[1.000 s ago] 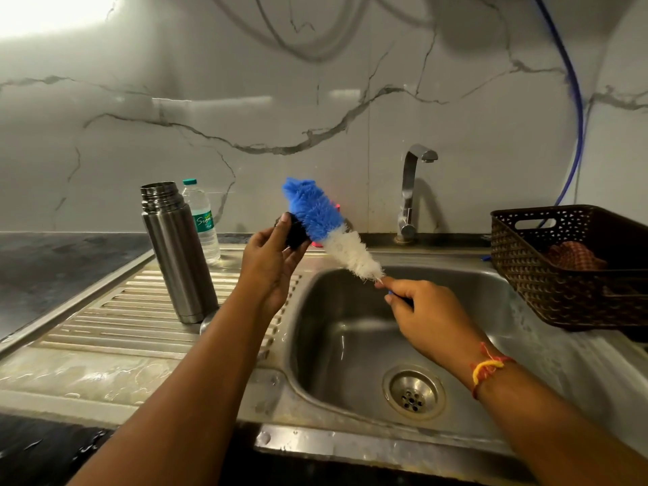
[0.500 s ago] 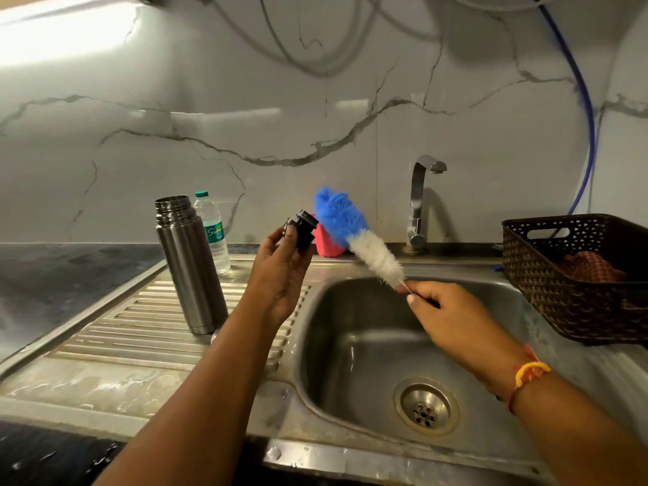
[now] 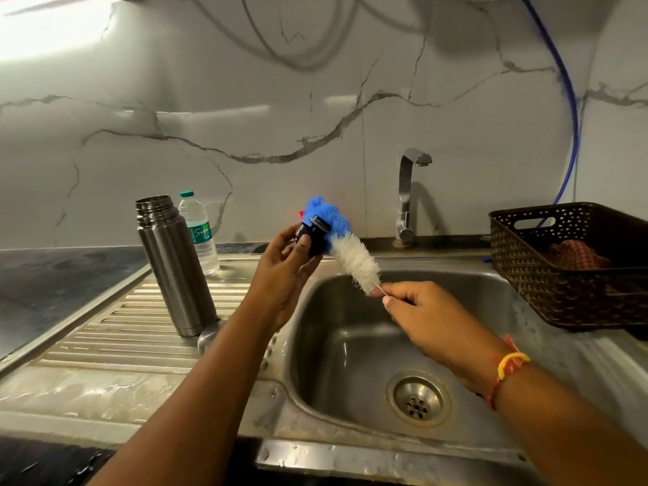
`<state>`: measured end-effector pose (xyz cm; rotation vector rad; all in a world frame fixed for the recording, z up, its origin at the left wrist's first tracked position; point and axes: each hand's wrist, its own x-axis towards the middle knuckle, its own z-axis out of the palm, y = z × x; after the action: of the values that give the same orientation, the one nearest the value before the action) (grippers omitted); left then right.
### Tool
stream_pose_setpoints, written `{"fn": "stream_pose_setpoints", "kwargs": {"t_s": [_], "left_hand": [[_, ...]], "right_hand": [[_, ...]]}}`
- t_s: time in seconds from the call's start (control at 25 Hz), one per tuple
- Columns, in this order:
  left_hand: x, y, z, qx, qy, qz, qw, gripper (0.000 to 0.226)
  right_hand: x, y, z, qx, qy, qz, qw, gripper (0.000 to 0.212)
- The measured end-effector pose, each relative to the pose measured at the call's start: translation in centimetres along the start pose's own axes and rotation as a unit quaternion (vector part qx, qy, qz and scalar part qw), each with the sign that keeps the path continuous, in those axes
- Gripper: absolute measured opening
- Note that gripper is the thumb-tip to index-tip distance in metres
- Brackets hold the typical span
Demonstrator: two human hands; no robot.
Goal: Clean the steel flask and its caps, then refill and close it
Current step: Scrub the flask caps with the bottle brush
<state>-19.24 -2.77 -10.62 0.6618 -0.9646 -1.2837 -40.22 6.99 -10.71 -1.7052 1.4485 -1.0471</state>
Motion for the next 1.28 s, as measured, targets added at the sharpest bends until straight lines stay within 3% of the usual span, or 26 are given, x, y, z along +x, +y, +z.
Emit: {"fn": "stream_pose_setpoints", "kwargs": {"t_s": [0.2, 0.32, 0.44, 0.56, 0.72, 0.8, 0.96, 1.12, 1.28], "left_hand": [[0.2, 0.1, -0.6, 0.097, 0.005, 0.052, 0.994, 0.028], [0.0, -0.7, 0.0, 0.264, -0.021, 0.092, 0.96, 0.037], [0.2, -0.8, -0.2, 0.341, 0.024, 0.141, 0.929, 0.04], [0.3, -0.8, -0.4, 0.433, -0.001, 0.155, 0.888, 0.045], [0.3, -0.7, -0.6, 0.438, 0.026, 0.169, 0.883, 0.046], [0.0, -0.8, -0.2, 0.452, -0.003, 0.159, 0.878, 0.047], [-0.7, -0.5, 0.4, 0.374, -0.014, 0.138, 0.917, 0.046], [-0.4, -0.2, -0.2, 0.379, 0.022, 0.125, 0.917, 0.057], [-0.1, -0.3, -0.6, 0.406, 0.021, 0.141, 0.903, 0.055]], "right_hand": [[-0.1, 0.1, -0.3, 0.043, -0.031, 0.019, 0.998, 0.025], [0.0, 0.0, -0.3, 0.06, -0.023, 0.041, 0.997, 0.026], [-0.2, -0.1, -0.6, 0.102, -0.051, 0.072, 0.991, 0.025], [-0.2, -0.1, -0.3, 0.114, -0.051, 0.093, 0.988, 0.025], [-0.2, -0.5, -0.7, 0.131, -0.063, 0.114, 0.983, 0.025], [-0.1, -0.2, -0.6, 0.132, -0.059, 0.12, 0.982, 0.025], [0.5, 0.6, -1.3, 0.069, 0.015, 0.104, 0.992, 0.023], [1.3, 0.7, -1.7, 0.043, 0.069, 0.067, 0.994, 0.026], [0.6, 0.4, -1.4, 0.003, 0.02, 0.016, 1.0, 0.022]]}}
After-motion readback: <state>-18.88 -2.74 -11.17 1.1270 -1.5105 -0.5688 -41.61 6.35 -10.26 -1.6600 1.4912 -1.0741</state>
